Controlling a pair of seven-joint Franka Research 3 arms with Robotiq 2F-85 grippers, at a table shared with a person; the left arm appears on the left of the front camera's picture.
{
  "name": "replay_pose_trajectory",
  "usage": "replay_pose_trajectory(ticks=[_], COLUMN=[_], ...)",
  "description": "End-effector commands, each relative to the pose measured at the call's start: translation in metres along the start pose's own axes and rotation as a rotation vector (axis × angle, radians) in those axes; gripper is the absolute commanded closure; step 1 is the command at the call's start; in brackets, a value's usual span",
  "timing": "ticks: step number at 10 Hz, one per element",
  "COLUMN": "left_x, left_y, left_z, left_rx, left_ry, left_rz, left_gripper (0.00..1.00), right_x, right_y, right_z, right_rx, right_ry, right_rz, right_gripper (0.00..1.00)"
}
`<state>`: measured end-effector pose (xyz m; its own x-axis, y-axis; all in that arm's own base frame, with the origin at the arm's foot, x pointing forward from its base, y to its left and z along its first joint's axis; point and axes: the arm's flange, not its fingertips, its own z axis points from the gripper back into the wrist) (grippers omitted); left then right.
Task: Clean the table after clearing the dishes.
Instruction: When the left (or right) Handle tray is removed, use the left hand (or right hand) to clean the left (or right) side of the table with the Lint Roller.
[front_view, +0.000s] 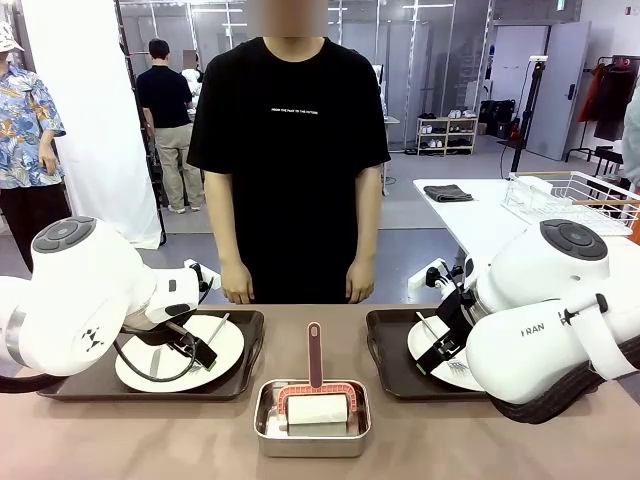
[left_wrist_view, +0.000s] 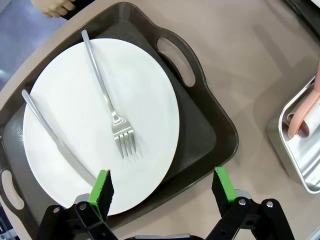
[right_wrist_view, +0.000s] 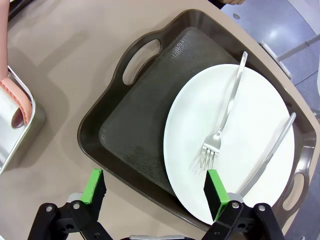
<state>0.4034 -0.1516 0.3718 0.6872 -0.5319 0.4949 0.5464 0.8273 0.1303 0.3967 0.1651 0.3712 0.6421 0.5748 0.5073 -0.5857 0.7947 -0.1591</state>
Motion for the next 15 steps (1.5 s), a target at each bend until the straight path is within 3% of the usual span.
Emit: replay_pose_trajectory(ticks=[1,4,6,8,10,11,13,15], left_x=[0.000,0.000,0.028,0.062,0.078,0.081,0.073,0.043], left_y=[0.000,0.000,0.015,0.050,0.085,0.107,0.153,0.203], left_z=[0.000,0.000,0.010,0.022,0.038,0.051,0.073,0.089], left_rx=[0.000,0.000,0.037,-0.115,-0.343,-0.427,-0.649,-0.912], left_ry=[0.000,0.000,0.021,0.126,0.250,0.260,0.171,0.068], left_rz=[0.001,0.000,-0.019,0.036,0.066,0.123,0.244,0.387], left_gripper=[0.00,0.00,0.00,0.00,0.00,0.00,0.00,0.00], right_x=[0.000,0.000,0.033,0.072,0.093,0.099,0.097,0.075], right_y=[0.001,0.000,-0.029,-0.064,-0.089,-0.100,-0.129,-0.176], right_z=[0.000,0.000,0.014,0.026,0.039,0.051,0.066,0.083], right_rx=[0.001,0.000,0.064,0.213,0.416,0.494,0.679,0.919], right_ry=[0.000,0.000,0.095,0.188,0.205,0.188,0.152,0.090], right_rz=[0.000,0.000,-0.134,-0.169,-0.245,-0.274,-0.393,-0.565], right_gripper=[0.00,0.00,0.00,0.00,0.00,0.00,0.00,0.00])
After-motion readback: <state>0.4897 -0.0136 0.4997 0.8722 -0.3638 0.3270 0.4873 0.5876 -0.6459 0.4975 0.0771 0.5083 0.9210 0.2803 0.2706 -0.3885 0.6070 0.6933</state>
